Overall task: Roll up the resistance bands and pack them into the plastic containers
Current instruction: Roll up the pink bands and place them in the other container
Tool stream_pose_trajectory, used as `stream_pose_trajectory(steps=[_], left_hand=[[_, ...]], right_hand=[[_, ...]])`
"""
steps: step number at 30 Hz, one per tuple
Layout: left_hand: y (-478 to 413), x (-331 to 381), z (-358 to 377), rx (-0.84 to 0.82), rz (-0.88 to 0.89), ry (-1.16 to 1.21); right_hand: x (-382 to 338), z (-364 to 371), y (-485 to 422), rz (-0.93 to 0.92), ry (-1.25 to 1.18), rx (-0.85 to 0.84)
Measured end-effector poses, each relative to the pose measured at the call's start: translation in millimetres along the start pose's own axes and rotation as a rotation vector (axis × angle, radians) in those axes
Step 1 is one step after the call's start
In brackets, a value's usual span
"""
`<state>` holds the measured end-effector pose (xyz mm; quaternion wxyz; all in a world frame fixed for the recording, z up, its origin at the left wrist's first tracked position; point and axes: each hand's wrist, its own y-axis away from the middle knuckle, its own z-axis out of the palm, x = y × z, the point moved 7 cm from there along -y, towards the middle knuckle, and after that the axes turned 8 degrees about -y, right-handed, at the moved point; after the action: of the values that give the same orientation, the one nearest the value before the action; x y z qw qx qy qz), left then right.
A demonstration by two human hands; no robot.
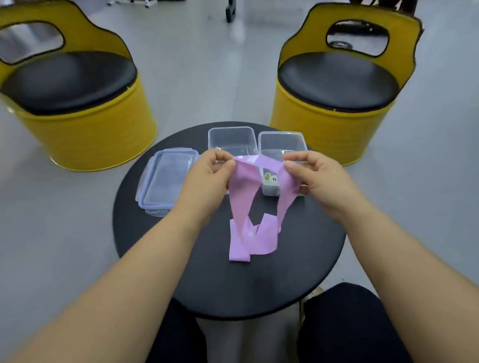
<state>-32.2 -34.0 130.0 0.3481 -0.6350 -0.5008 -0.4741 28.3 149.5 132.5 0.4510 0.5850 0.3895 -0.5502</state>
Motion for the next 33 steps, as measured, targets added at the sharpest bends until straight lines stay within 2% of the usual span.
stream_pose_trajectory(steps=[4, 8, 13, 18, 21, 24, 29, 33], left_hand=[[5, 14, -3, -0.04, 0.007, 0.031], [14, 32, -4, -0.1, 0.026, 0.017], [43, 57, 9, -0.303, 0.086, -0.129], [79, 88, 24, -0.471, 0.162, -0.041], [85, 103, 21, -0.32, 0.213, -0.09], [90, 121, 16, -0.169, 0.267, -0.039], [99, 138, 21, -0.142, 0.301, -0.059], [106, 148, 20, -0.105, 0.34, -0.161]], right_hand=[[-12, -1, 16, 0.025, -0.032, -0.102], [-32, -2, 36, -0.025, 0.008, -0.169], [-61, -1, 63, -0.124, 0.051, -0.171], [-89, 3, 85, -0.181, 0.145, -0.2], [-106, -5, 94, -0.222, 0.163, -0.163], [-116, -13, 102, -0.246, 0.186, -0.128], [-120, -28, 110, -0.308, 0.285, -0.019], [-120, -29, 115, -0.314, 0.335, -0.027]])
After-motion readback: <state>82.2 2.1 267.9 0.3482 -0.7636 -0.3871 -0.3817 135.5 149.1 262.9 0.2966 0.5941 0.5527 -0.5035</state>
